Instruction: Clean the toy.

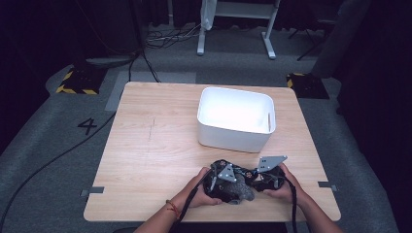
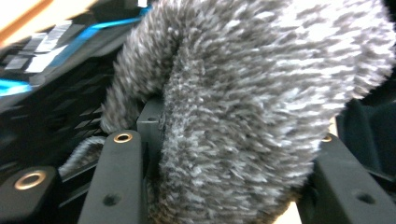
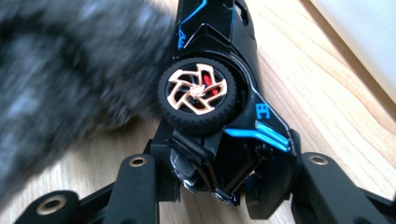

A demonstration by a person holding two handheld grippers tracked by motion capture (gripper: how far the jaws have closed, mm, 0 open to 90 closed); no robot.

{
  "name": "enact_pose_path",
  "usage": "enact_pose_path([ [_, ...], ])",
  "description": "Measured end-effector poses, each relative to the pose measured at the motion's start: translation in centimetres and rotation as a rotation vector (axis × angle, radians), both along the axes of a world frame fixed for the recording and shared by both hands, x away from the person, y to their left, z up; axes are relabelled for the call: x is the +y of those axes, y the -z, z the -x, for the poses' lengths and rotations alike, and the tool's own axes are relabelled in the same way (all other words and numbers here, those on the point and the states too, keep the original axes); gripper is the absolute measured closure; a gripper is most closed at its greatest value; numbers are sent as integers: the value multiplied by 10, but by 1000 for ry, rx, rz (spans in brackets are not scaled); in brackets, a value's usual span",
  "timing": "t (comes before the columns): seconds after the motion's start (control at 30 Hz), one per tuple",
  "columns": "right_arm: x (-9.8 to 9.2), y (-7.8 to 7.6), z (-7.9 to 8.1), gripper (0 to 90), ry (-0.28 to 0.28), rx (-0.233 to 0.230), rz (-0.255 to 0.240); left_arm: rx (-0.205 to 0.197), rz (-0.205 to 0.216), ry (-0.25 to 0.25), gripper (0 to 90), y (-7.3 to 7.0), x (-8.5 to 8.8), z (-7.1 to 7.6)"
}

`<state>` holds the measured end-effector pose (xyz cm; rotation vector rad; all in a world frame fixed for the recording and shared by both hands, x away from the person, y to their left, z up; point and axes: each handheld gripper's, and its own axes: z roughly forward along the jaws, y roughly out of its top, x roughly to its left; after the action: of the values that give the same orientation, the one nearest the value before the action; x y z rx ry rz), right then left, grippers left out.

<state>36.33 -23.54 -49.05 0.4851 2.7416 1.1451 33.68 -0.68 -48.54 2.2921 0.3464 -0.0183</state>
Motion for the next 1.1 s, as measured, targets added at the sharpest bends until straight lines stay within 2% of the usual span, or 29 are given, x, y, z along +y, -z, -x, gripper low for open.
enact_pose_path([
  [0.1, 1, -1, 2, 580, -11, -9, 18, -11, -19, -44, 538, -2, 7, -3],
  [0.17, 1, -1, 2, 579, -12, -8, 22, -5, -29, -77, 539, -4, 14, -6],
  [0.37, -4, -2, -1, 576, -5, 4, 22, 2, -43, -257, 539, -6, 51, -23],
  [0.43, -6, -2, -2, 577, 2, 4, 26, 20, -47, -344, 534, -4, 63, -32],
  [0.47, -7, -2, -3, 579, 0, 5, 29, 20, -71, -395, 530, -3, 69, -38],
  [0.57, -11, -3, -5, 579, -19, 7, 40, 21, -84, -451, 517, -1, 80, -46],
  [0.63, -14, -4, -6, 579, -18, 6, 44, 2, -97, -459, 514, -1, 84, -48],
  [0.67, -15, -3, -7, 578, -13, 4, 43, -12, -107, -447, 508, -1, 87, -48],
  [0.7, -17, -3, -7, 570, -17, 8, 36, -4, -113, -428, 501, -1, 88, -48],
  [0.77, -17, -3, -8, 479, -27, 16, 34, -12, -149, -383, 472, 2, 87, -47],
  [0.83, -15, -2, -8, 408, -19, 6, 52, -25, -155, -366, 455, 3, 86, -46],
  [0.9, -12, -2, -7, 366, -9, 5, 41, -39, -162, -349, 434, 4, 86, -46],
  [0.97, -9, -3, -6, 331, -7, 3, 9, -31, -150, -329, 391, 5, 86, -46],
  [1.1, -2, -3, -7, 343, 19, -18, -1, 12, -119, -327, 314, 3, 88, -46],
])
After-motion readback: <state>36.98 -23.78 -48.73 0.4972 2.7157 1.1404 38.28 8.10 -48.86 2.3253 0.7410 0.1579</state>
